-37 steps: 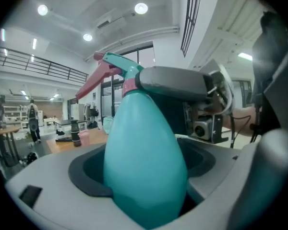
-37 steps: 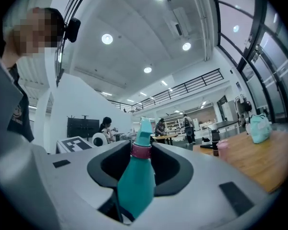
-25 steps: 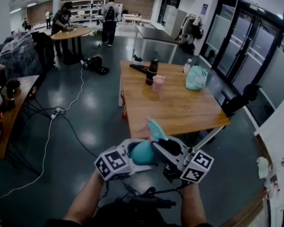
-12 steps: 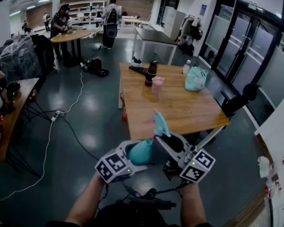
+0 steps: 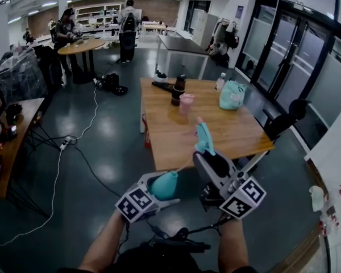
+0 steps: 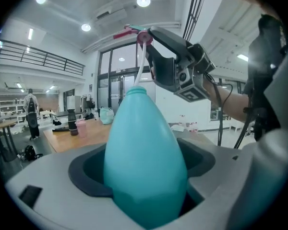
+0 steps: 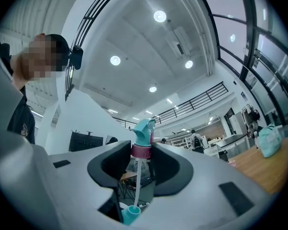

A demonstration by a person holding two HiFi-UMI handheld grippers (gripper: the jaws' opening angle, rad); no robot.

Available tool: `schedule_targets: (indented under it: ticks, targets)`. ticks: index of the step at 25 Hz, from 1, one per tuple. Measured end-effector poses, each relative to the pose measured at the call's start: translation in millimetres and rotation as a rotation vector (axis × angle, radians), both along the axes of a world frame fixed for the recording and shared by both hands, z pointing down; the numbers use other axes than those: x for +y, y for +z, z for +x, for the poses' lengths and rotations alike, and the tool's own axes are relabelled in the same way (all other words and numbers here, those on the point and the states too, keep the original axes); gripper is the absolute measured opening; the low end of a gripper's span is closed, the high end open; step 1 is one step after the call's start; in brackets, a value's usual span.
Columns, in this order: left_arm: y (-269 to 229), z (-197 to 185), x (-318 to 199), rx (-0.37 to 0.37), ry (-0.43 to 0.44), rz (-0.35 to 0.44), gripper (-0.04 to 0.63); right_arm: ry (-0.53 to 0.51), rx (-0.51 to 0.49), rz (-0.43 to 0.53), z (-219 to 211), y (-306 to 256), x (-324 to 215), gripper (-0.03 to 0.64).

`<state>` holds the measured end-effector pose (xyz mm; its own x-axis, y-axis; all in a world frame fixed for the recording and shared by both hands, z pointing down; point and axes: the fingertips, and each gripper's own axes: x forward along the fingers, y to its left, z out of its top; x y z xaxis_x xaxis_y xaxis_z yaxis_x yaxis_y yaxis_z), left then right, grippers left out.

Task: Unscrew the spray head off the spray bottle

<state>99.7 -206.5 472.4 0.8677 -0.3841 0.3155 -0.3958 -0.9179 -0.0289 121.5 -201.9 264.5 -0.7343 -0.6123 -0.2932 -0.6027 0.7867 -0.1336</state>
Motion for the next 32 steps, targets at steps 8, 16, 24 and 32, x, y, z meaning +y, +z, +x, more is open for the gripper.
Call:
schedule_targets:
  ticks: [8, 16, 24, 32]
  targets:
    - [-5, -23, -21, 0.003, -0.120, 0.010, 0.423, 0.073, -0.008, 0.016, 11, -2, -7, 0.138]
    - [-42, -29, -27, 0.083, -0.158, 0.067, 0.423, 0.176, 0.036, 0.001, 22, 20, -22, 0.138]
    - [-58, -29, -29, 0.111, -0.170, 0.099, 0.424, 0.279, 0.083, -0.010, 34, 42, -30, 0.137]
    - [-64, -28, -33, 0.134, -0.208, 0.107, 0.424, 0.345, 0.131, -0.027, 41, 63, -35, 0.137]
